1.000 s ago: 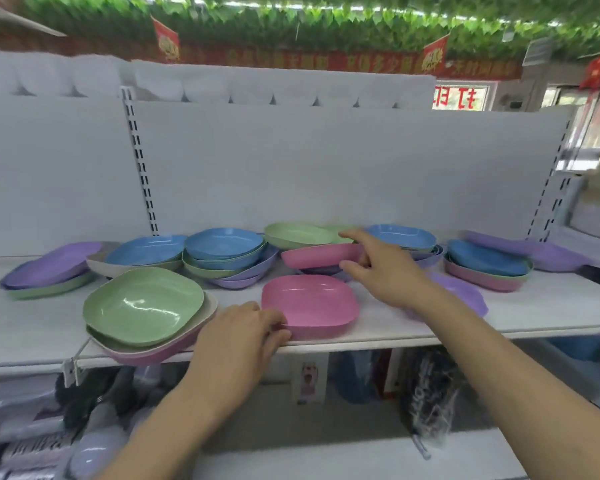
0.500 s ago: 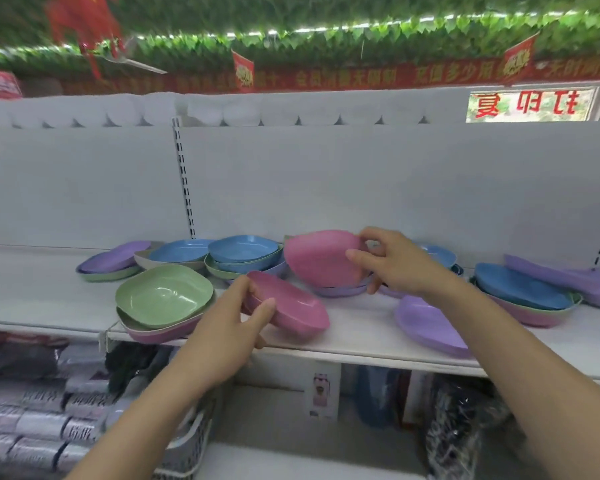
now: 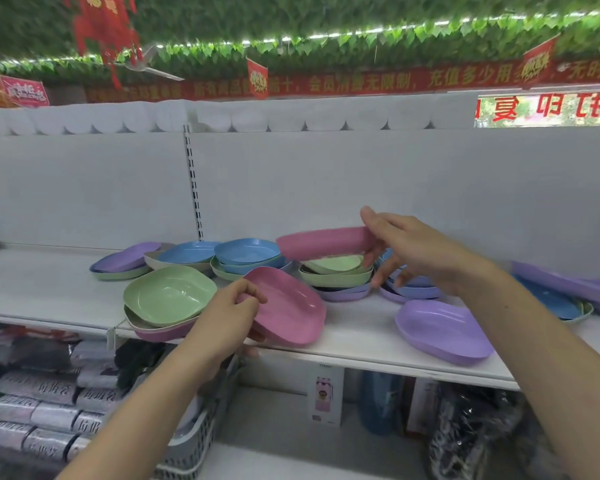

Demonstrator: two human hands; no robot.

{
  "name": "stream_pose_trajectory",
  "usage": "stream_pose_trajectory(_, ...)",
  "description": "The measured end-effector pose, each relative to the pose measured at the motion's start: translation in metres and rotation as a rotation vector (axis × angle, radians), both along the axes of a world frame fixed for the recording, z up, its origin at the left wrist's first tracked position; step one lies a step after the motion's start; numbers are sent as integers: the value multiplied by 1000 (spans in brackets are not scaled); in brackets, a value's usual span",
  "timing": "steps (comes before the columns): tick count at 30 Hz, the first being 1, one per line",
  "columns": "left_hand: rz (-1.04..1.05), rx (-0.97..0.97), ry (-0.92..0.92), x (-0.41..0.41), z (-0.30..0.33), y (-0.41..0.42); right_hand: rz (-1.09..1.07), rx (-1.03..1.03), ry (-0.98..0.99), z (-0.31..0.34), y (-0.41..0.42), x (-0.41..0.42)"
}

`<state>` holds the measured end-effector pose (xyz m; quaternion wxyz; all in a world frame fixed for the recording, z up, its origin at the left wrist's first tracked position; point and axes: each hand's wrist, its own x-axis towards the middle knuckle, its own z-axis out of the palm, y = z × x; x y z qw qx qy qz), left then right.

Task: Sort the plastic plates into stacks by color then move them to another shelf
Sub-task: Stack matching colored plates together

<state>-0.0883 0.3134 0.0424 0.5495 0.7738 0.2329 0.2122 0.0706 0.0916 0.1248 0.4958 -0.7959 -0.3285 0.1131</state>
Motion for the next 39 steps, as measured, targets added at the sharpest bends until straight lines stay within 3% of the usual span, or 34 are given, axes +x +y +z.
stream_pose_trajectory(8, 13, 48, 7, 2, 8, 4, -171, 110, -42, -31, 0, 30)
stream_pose_trajectory(21, 144, 149, -128, -52, 20, 32, 9, 202, -125, -30, 21, -19)
stream_pose_trajectory(32, 280, 59, -148, -219, 17, 147, 273, 194, -147, -30, 174, -142)
stream_pose_trajectory(39, 496, 206, -71, -387, 0, 257, 481, 199, -223, -48, 338, -278)
